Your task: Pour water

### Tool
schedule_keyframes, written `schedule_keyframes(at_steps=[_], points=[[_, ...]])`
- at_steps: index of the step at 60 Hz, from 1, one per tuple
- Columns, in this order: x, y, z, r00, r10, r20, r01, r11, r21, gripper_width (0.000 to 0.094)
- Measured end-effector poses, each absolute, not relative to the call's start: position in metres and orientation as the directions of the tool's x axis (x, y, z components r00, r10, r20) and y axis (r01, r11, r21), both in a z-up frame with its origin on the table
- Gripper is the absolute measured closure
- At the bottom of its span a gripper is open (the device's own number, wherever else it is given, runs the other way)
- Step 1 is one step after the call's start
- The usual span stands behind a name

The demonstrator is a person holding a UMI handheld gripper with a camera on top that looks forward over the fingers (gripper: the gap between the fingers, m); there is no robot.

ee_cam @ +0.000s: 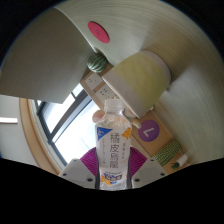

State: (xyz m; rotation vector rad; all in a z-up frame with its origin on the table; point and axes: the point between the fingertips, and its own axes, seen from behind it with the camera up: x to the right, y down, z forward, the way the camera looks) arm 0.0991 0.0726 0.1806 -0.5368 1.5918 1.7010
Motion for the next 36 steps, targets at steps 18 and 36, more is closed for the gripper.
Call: schedule_keyframes(at_steps=[18,36], points=[[0.095,0.073,0.181,-0.620,0.202,-0.758,-0.770,0.029,0.638,0.0578],[0.067,0.072,0.260,0.366,0.138,-0.920,-0.929,-0.009,-0.371,0.0576]])
